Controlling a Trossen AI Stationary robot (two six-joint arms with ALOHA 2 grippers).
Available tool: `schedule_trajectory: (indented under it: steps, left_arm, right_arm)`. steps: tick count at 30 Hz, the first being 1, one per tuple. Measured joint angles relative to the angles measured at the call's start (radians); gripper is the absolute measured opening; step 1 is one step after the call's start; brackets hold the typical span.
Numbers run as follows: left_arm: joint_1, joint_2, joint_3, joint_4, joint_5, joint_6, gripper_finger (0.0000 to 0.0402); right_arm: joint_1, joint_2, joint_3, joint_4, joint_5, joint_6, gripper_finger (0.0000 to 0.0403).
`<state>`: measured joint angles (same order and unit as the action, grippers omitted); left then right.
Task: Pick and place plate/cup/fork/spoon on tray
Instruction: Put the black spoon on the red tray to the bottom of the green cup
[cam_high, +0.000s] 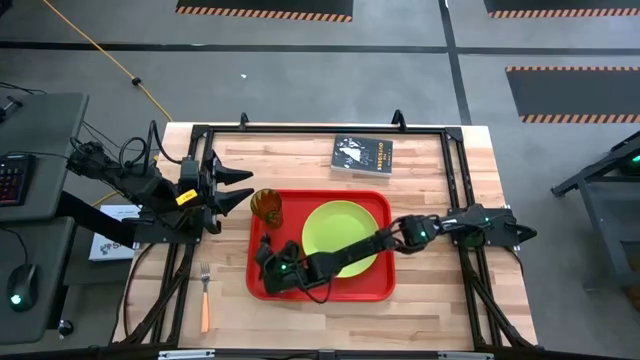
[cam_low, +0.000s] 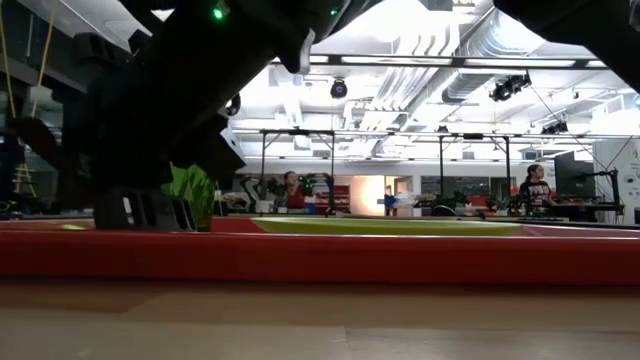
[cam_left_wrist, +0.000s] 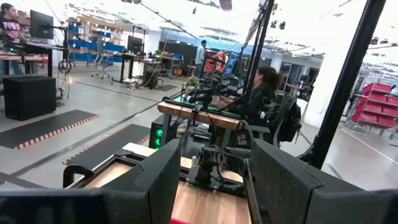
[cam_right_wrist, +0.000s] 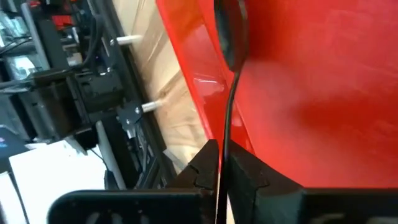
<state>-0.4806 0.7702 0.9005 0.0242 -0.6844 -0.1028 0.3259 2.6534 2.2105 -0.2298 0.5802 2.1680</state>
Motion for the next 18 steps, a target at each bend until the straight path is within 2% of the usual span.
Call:
schedule_trajectory:
  steps: [12,18]
  left_arm:
    - [0.000,0.000,0.000,0.000,0.000,0.001,0.0188]
    - [0.000,0.000,0.000,0.000,0.000,0.002,0.0188]
  right_arm:
    - [-0.021,-0.002,0.001,-0.019,-0.059,-0.007,0.0102]
    - [-0.028,-0.003,0.001,-0.020,-0.127,-0.028,0.0123]
